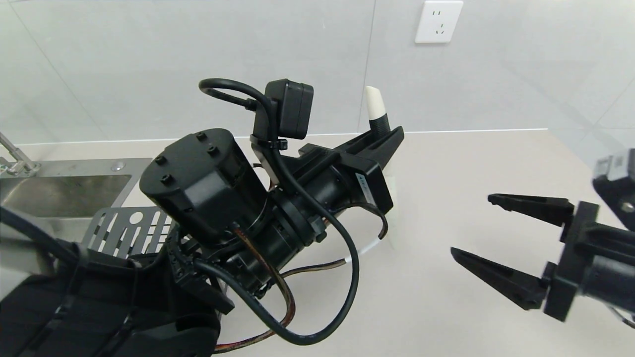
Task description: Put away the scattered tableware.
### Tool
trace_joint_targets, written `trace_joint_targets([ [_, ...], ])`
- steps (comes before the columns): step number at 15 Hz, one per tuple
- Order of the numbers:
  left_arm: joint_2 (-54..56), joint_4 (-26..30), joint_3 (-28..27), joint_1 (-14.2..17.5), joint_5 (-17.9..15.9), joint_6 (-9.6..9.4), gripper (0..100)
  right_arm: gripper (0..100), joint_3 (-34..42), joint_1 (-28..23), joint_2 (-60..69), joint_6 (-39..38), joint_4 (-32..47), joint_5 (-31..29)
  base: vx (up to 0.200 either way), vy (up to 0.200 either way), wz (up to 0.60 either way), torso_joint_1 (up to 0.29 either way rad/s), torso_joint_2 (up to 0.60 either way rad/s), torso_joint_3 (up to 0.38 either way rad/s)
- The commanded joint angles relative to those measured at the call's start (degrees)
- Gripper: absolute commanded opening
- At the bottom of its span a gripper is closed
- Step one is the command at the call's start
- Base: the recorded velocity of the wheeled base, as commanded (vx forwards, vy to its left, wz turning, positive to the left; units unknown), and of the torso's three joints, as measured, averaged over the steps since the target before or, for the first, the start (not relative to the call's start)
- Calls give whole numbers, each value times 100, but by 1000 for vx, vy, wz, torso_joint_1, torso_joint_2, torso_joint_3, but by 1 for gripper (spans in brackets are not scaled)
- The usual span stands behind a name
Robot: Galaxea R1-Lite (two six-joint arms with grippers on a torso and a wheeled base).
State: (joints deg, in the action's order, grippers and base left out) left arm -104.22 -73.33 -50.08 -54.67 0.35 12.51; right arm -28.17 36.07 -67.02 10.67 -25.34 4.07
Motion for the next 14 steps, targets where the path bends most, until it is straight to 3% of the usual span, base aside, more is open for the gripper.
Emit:
trace_joint_targets([
  [1, 657, 512, 297, 1, -150, -29, 0, 100, 699, -434, 1350, -12, 249, -38, 0, 0, 0, 0, 0, 0],
  [3, 894, 811, 429, 1, -150, -47, 0, 100, 769, -549, 1737, -21, 416, -47, 0, 0, 0, 0, 0, 0],
  [6, 1167, 820, 956, 185, -158, -258, 0, 100, 1262, -724, 2598, -21, 539, -205, 0, 0, 0, 0, 0, 0],
  [8, 1343, 785, 1202, 326, -167, -372, 0, 100, 1648, -1032, 3275, -293, 548, -442, 0, 0, 0, 0, 0, 0],
  [11, 1466, 767, 1563, 326, -229, -372, 0, 100, 1947, -1735, 4180, -583, 566, -557, 0, 0, 0, 0, 0, 0],
  [14, 1431, 477, 1870, 291, -238, -381, 0, 100, 2061, -2377, 5463, -610, 1155, -530, 0, 0, 0, 0, 0, 0],
])
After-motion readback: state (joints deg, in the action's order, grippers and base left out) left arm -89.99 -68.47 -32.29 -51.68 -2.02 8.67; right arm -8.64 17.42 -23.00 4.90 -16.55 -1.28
